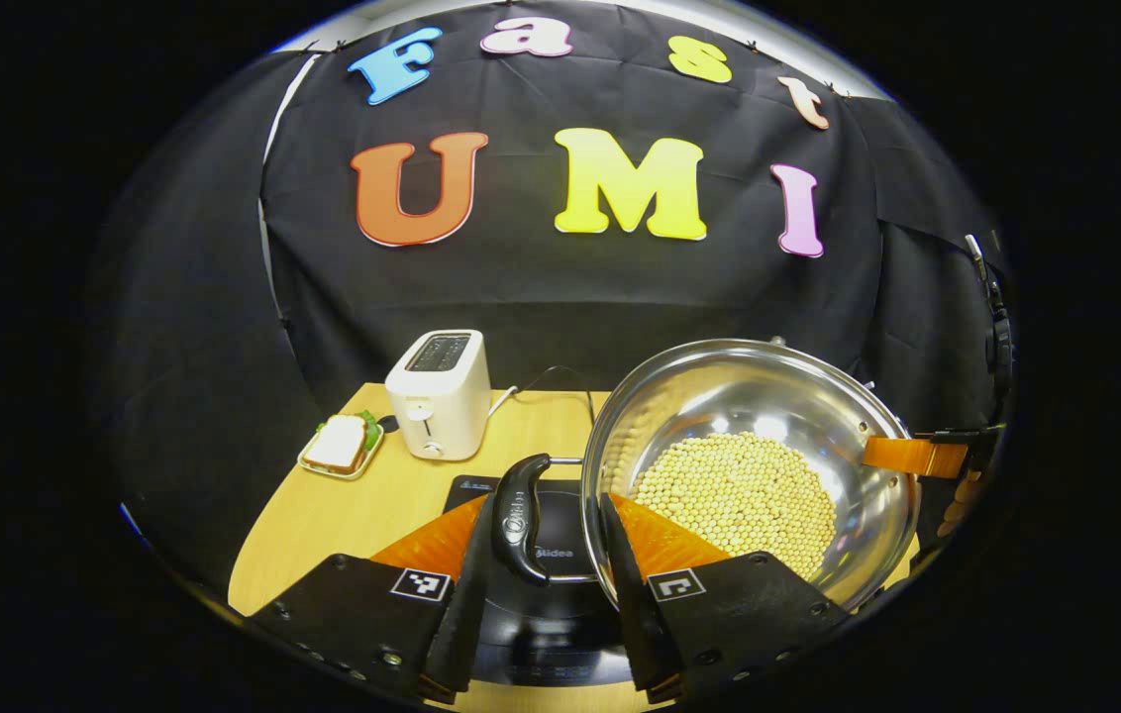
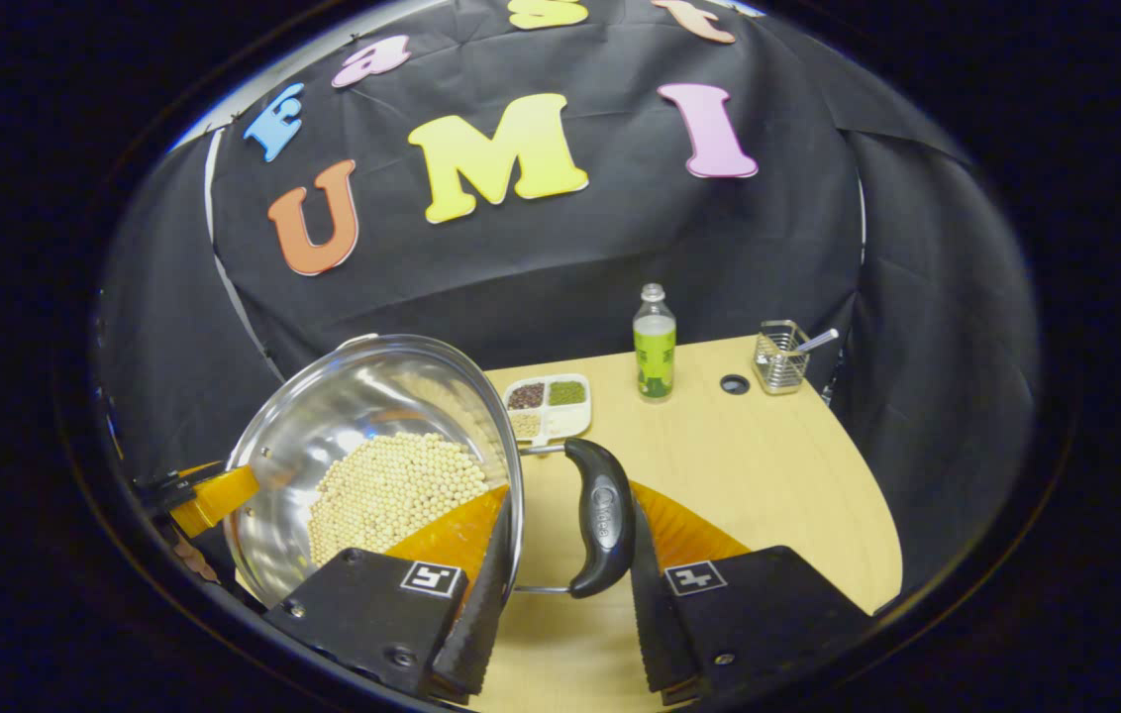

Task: First push the handle of the pot to place it horizontally, then grasp the pot with both hands and set it on the induction cooktop.

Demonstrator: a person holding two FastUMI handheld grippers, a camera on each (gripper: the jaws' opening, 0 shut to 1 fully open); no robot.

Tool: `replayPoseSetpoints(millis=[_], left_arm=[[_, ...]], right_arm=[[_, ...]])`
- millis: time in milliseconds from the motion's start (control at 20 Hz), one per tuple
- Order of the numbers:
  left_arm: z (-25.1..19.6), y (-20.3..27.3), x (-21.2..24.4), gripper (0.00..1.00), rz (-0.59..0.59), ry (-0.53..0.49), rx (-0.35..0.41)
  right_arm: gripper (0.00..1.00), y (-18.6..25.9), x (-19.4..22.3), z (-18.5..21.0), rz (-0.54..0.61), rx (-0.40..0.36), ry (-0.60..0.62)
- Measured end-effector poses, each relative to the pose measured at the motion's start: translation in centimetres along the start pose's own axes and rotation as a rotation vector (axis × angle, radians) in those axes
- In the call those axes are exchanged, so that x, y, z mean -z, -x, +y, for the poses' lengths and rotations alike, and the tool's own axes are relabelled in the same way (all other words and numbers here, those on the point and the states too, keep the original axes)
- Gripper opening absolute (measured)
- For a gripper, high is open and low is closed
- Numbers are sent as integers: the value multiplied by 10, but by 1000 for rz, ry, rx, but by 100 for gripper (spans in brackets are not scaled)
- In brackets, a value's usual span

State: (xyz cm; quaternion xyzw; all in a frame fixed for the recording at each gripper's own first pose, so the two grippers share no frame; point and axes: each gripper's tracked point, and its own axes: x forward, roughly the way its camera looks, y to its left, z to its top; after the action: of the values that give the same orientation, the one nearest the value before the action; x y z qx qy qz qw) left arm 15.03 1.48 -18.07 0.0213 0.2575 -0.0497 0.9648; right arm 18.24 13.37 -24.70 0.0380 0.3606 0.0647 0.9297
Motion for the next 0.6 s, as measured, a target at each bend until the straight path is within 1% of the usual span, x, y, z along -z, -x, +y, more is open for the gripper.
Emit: replayPoseSetpoints(millis=[250,400,600], left_arm=[[46,-10,2,58,4,-16,-60],[70,-17,12,57,25,-18,-87],[97,-34,27,57,49,-22,-126]], right_arm=[[60,-31,10,44,27,-42,-17],[61,-52,24,65,55,-56,-13],[60,-80,45,89,99,-69,-17]])
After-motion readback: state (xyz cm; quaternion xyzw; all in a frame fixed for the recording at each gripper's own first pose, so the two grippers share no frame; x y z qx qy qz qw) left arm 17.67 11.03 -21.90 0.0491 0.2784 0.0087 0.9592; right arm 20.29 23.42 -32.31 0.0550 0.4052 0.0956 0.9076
